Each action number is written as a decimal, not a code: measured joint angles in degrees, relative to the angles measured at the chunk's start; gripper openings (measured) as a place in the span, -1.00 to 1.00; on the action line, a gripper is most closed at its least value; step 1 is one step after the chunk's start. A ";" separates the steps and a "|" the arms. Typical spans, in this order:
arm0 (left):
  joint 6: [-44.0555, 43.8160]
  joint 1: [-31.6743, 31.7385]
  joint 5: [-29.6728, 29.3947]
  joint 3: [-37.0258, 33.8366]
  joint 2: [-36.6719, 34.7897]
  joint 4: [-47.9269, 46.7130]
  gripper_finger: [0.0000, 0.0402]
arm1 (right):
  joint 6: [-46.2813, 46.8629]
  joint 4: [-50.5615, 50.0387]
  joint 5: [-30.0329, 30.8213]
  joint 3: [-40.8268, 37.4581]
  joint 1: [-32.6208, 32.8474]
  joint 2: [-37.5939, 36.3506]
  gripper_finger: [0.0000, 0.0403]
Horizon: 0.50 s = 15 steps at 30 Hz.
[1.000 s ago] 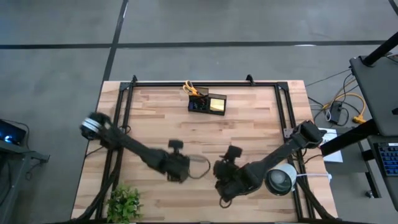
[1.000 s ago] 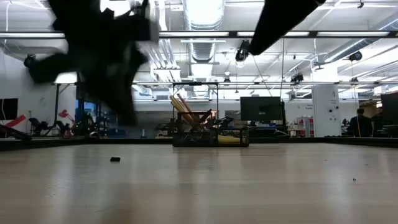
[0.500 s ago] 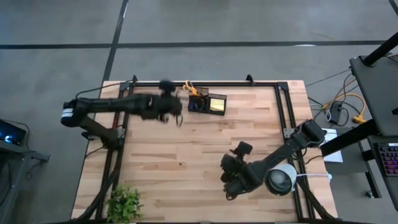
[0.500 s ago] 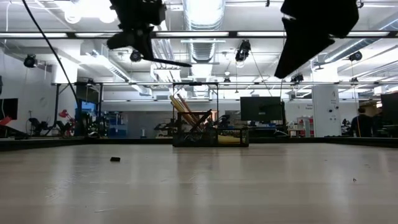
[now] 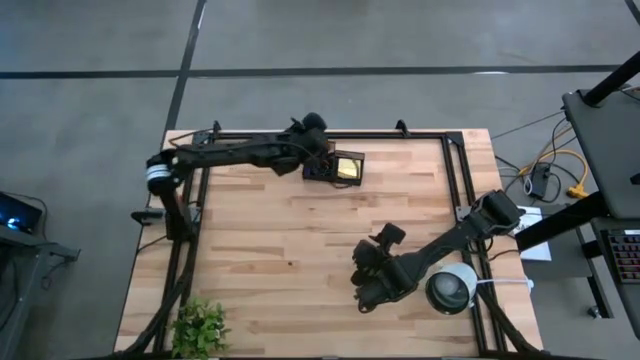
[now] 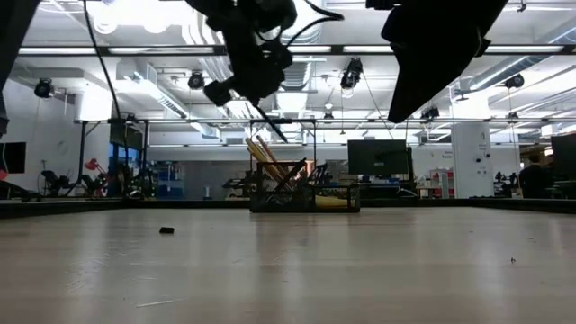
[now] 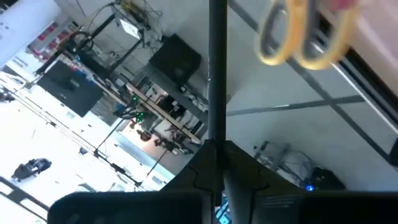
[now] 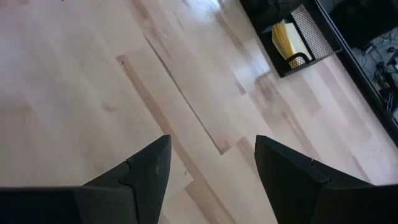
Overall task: Pick and place office supplies into organizer
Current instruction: Put the black pen into the desk organizer
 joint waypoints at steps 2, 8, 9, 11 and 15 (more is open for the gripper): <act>0.62 0.14 -0.04 2.38 1.88 -0.44 -1.00 | -0.25 0.16 -0.01 0.00 0.05 0.00 0.09; 1.69 0.03 4.09 4.03 4.36 -2.37 -1.00 | -0.93 0.35 -0.11 0.00 0.11 0.00 0.09; 1.71 0.03 4.89 3.92 4.61 -3.34 -1.00 | -1.13 0.40 -0.09 0.00 0.11 0.00 0.09; 1.73 0.05 5.25 3.46 5.38 -4.08 -1.00 | -2.13 0.52 -0.07 0.00 0.11 0.00 0.09; 2.65 0.07 5.93 2.99 7.50 -1.91 -1.00 | -3.22 0.73 0.05 0.00 0.09 0.00 0.09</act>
